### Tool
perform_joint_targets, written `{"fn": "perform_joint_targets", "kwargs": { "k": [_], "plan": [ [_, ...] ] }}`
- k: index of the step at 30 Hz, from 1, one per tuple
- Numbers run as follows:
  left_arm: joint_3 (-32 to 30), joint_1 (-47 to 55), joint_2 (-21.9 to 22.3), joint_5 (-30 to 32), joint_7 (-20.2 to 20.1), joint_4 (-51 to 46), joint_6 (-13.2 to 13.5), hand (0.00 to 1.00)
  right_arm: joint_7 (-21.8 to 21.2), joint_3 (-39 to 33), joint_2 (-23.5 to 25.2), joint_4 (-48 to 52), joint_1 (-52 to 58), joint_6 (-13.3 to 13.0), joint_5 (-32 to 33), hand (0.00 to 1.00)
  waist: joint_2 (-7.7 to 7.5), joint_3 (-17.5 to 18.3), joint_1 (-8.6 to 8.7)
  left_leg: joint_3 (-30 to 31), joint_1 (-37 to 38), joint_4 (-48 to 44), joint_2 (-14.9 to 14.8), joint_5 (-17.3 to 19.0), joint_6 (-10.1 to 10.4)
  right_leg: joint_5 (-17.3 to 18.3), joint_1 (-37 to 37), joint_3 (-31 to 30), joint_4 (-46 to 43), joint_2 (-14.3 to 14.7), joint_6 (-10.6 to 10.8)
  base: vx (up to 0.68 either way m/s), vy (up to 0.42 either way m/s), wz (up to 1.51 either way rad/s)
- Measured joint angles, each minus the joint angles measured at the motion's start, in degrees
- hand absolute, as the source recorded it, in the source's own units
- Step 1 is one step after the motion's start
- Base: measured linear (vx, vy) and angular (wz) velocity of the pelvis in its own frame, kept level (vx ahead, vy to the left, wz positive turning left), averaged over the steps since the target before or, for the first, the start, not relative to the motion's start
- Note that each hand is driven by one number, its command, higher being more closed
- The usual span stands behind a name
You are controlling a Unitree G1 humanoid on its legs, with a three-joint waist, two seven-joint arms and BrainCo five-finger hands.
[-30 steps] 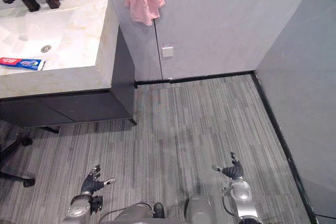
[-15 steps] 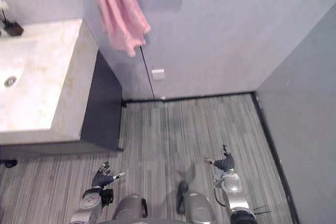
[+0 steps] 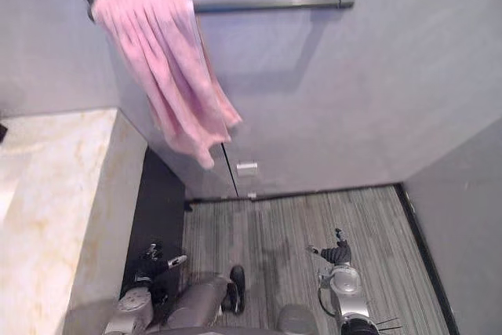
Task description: Organize washtable
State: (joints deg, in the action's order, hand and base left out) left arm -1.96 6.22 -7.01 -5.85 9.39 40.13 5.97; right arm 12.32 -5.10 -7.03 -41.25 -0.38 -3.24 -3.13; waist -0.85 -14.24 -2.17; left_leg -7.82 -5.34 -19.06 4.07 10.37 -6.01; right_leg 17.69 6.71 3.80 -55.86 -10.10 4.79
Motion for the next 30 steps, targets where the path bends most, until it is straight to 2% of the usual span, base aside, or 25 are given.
{"fn": "perform_joint_targets", "kwargs": {
  "k": [1,2,4,5,6,7,9,10,11,12,13,15,16,17,18,21,24,30],
  "plan": [
    [0.0,-0.14,-0.01,0.0,0.33,-0.21,0.02,0.0,-0.01,0.74,-0.01,0.14,-0.29,-0.09,-0.25,0.0,-0.07,0.04,0.03,0.03,1.93,1.37,-0.01,0.01,-0.01,0.59,2.78,0.99,0.77,0.07,-0.75,0.5,0.057,0.15],
    [-0.13,-0.7,-0.01,0.0,0.7,-0.06,0.02,0.0,-0.02,0.91,-0.01,0.26,-0.59,-0.15,-0.62,0.0,0.04,-0.08,0.14,0.63,3.91,2.65,-0.2,0.0,0.0,0.82,5.57,2.11,5.43,0.76,-1.1,0.37,-0.007,0.27],
    [-0.21,-0.7,0.18,0.01,0.67,-0.05,0.08,0.0,-0.03,0.87,-0.02,-0.06,-0.49,-0.14,-0.98,0.0,-0.02,-0.04,0.85,1.65,5.82,3.1,-0.66,0.29,0.55,0.39,6.71,2.21,16.81,2.75,-0.89,0.36,-0.046,0.43],
    [-0.22,-0.03,0.02,0.18,0.66,0.01,0.07,0.0,0.04,0.85,0.15,-0.08,-0.26,-0.16,-1.0,0.0,-0.43,0.23,1.11,2.21,7.14,3.12,-0.71,1.39,2.3,-4.64,5.84,1.89,28.52,4.54,-1.97,0.35,-0.084,0.64],
    [-0.53,0.17,0.04,0.51,0.72,1.31,-0.15,0.0,0.05,0.53,0.3,-0.69,0.87,-0.14,-0.99,0.0,-1.13,0.56,1.31,3.86,8.28,2.7,-0.36,2.97,3.87,-11.87,5.21,1.49,32.42,4.83,-4.32,0.41,-0.109,0.62],
    [-0.47,0.61,0.68,0.53,0.7,1.15,-0.46,0.0,0.06,0.46,0.32,-1.04,1.54,0.09,-0.97,0.0,-0.26,2.03,1.13,4.72,8.34,2.46,-1.69,3.11,4.18,-11.76,4.65,2.4,33.17,5.29,-4.47,0.36,-0.104,0.43],
    [-0.77,1.61,1.59,0.53,0.73,0.1,-0.43,0.0,0.04,0.54,0.45,-0.26,2.2,0.1,-0.97,0.0,0.52,2.48,0.76,4.46,6.91,-0.63,-3.23,3.97,5.64,-11.19,2.8,3.96,35.96,6.19,-5.11,0.3,-0.114,0.26],
    [-0.96,1.35,2.54,0.53,0.71,-0.37,-0.47,0.0,0.03,0.59,0.85,0.46,2.75,0.07,-0.94,0.0,1.17,2.1,0.9,3.52,4.09,-8.33,-4.78,4.19,6.14,-10.69,0.52,5.12,37.95,6.93,-5.6,0.27,-0.144,0.31],
    [-0.92,1.43,2.92,0.53,0.68,-0.7,-0.49,0.0,0.04,0.61,1.03,0.89,3.12,0.08,-0.93,0.0,1.38,2.06,0.97,2.6,2.93,-11.95,-5.61,3.93,6.57,-10.61,-0.72,5.48,38.74,7.23,-5.74,0.3,-0.137,0.28],
    [-0.88,1.88,3.62,0.53,0.66,-2.13,-0.52,0.0,0.08,0.64,1.41,2.34,3.65,-0.03,-0.85,0.0,1.42,2.04,0.19,1.03,0.12,-18.77,-7.18,3.75,8.27,-10.48,-3.18,5.88,40.01,7.29,-6.14,0.23,-0.056,0.05],
    [-0.82,2.43,4.05,0.53,0.62,-3.32,-0.49,0.0,0.1,0.46,1.45,2.32,3.86,-0.18,-0.76,0.0,1.34,2.09,-0.39,-0.3,-0.13,-19.21,-8.82,4.71,7.68,-10.48,-5.61,5.86,41.13,7.14,-6.19,0.23,-0.04,0.02],
    [-0.8,2.28,4.08,0.51,0.61,-5.24,-0.47,0.0,0.17,0.16,1.35,2.36,3.38,-0.3,-0.68,0.0,1.47,2.15,-0.27,-0.07,-0.54,-14.03,-10.42,4.6,7.85,-10.5,-6.94,5.98,42.44,6.77,-6.14,0.18,0.01,-0.02],
    [-0.84,2.22,4.04,0.5,0.63,-7.24,-0.44,0.0,0.17,-0.7,0.91,2.36,3.05,-0.3,-0.42,0.0,2.6,2.51,-0.17,0.74,-0.65,-6.05,-11.27,2.25,9.65,-10.47,-7.1,6.26,42.71,6.66,-5.88,0.13,0.048,0.0],
    [-0.84,2.22,4.04,0.5,0.63,-7.27,-0.44,0.0,0.17,-0.72,0.91,2.36,3.05,-0.3,-0.41,0.0,2.63,2.53,-0.16,0.76,-0.63,-5.86,-11.26,2.08,9.78,-10.47,-7.1,6.27,42.71,6.67,-5.83,0.12,0.143,0.08],
    [-0.86,2.04,4.08,0.46,0.7,-9.49,-0.37,0.0,0.29,-2.12,-0.04,1.88,3.08,-0.13,-0.1,0.0,4.14,3.02,-0.12,3.75,0.62,1.67,-11.7,-3.28,10.91,-10.22,-7.32,6.46,43.44,7.16,-4.31,0.06,0.095,0.1],
    [-0.87,2.79,2.74,0.26,0.7,-14.98,-0.08,0.0,0.24,-2.28,0.03,2.13,3.63,-0.07,0.25,0.0,3.25,3.38,-0.14,3.57,2.89,8.86,-8.96,-6.27,9.75,-11.71,-8.06,6.59,46.77,5.02,-2.43,0.06,0.145,0.15],
    [-0.36,4.87,2.34,0.43,0.6,-20.57,0.16,0.0,0.19,-2.24,0.01,2.31,3.82,-0.09,0.23,0.0,3.27,3.41,0.0,3.48,6.02,14.35,-7.43,-8.66,9.01,-12.4,-9.55,6.71,48.64,4.15,-1.59,0.02,0.054,0.06],
    [0.65,6.88,2.15,2.02,0.62,-29.05,0.85,0.0,-0.14,-1.7,0.02,5.87,5.14,-0.3,0.12,0.0,3.15,3.55,0.05,4.01,8.59,19.11,-7.01,-10.73,8.83,-13.18,-10.83,6.98,50.51,4.1,-1.51,0.0,0.006,0.01]
  ]
}}
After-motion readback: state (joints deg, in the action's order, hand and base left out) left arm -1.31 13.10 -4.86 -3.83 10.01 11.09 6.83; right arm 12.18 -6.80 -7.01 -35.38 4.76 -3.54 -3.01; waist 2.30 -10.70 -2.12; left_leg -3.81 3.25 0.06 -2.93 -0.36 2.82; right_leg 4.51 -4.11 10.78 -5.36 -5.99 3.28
